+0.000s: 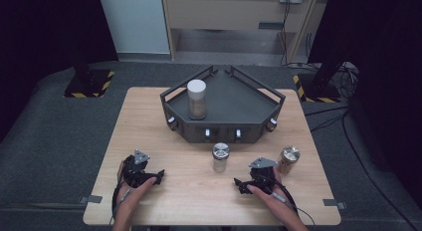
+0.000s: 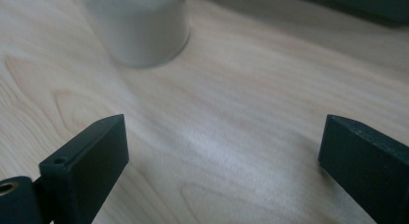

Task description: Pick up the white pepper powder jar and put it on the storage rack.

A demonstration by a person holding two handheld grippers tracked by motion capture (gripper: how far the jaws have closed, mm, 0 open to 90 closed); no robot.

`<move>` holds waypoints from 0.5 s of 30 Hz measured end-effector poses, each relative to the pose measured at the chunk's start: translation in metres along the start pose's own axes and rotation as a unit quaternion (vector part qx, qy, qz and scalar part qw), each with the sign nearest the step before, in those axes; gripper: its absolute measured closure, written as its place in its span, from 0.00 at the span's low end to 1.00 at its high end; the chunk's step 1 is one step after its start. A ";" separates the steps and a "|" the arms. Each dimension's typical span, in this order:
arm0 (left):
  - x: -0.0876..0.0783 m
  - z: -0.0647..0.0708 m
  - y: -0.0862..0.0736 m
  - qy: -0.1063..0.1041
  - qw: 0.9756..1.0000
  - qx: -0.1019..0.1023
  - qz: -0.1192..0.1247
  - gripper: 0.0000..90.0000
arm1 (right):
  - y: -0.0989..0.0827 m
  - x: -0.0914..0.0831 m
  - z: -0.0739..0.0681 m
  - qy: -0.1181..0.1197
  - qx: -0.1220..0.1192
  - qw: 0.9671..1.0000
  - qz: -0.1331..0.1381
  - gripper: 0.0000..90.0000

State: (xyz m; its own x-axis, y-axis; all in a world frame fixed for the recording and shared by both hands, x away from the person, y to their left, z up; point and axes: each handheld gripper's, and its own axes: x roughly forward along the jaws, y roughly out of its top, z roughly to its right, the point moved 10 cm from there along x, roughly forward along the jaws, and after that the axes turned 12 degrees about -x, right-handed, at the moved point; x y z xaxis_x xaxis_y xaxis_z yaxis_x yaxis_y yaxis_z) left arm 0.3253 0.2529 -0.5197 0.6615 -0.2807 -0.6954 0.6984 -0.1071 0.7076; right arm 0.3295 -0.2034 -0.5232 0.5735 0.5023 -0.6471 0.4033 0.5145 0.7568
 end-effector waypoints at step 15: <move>0.001 0.000 0.001 0.001 1.000 0.000 0.000 0.00 | 0.040 -0.008 -0.008 0.018 -0.037 0.999 0.007 0.05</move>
State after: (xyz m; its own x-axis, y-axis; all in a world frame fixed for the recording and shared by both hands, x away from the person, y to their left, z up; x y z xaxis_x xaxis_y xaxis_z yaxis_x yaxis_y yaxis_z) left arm 0.3264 0.2529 -0.5195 0.6617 -0.2781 -0.6963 0.6990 -0.1071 0.7070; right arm 0.3358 -0.1814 -0.4887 0.5521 0.5335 -0.6407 0.3405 0.5572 0.7573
